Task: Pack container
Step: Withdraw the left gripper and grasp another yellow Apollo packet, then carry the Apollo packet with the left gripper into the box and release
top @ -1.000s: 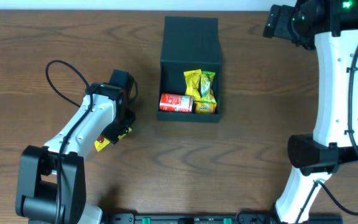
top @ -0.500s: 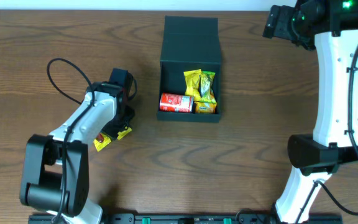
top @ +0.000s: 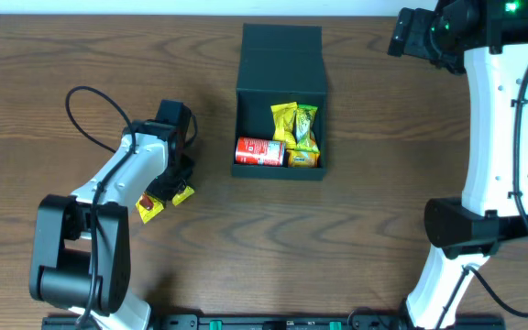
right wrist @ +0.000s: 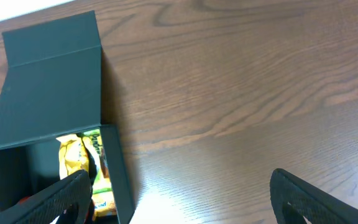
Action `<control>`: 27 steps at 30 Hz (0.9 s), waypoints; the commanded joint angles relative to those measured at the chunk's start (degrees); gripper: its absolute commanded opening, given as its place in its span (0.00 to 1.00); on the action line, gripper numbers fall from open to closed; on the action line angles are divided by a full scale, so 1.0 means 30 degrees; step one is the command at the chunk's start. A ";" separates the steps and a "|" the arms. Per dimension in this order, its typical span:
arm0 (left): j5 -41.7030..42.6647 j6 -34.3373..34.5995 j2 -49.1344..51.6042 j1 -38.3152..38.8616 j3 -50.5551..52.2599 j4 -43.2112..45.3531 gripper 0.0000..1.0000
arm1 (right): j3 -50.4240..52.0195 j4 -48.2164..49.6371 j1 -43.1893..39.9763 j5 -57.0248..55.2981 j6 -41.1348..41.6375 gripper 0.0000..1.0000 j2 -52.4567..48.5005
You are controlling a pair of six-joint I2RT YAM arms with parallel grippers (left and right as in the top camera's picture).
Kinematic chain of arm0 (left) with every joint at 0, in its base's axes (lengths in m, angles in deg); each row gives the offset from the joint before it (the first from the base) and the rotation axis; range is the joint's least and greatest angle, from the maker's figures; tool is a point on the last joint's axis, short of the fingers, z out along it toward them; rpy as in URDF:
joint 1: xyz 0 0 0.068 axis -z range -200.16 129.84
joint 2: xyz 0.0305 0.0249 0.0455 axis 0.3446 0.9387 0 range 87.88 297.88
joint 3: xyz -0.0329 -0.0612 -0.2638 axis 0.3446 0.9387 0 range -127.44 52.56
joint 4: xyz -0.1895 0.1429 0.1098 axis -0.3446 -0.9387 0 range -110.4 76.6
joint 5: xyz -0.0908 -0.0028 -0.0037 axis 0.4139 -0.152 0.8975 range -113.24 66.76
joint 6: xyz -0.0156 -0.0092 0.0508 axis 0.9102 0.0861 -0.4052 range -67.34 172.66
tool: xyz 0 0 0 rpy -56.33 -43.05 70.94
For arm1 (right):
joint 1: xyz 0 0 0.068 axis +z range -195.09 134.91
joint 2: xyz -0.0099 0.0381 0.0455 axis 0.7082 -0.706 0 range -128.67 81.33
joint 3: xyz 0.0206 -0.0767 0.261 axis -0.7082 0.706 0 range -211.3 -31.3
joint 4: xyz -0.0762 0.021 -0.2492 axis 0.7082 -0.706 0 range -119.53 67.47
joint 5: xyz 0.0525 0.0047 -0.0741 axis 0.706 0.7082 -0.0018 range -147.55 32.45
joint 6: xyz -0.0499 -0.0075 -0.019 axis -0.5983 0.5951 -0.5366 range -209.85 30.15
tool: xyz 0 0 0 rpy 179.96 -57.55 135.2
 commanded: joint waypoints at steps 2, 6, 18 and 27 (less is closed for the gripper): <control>0.0874 -0.0408 0.0947 -0.0080 0.0066 -0.0087 0.29 | -0.0051 -0.0058 -0.0102 -0.0044 -0.0284 0.92 0.0036; 0.0860 -0.0423 0.1049 -0.0138 0.0058 -0.0087 0.25 | -0.0051 -0.0051 -0.0102 -0.0044 -0.0277 0.93 0.0036; 0.0940 -0.2463 0.1035 -0.0197 -0.0736 -0.0321 0.06 | -0.0051 0.0007 -0.0102 -0.0044 -0.0277 0.93 0.0036; 0.0430 -1.2101 0.0758 0.0976 -0.7555 0.0372 0.06 | -0.0051 0.0138 -0.0102 -0.0058 -0.0284 0.93 0.0036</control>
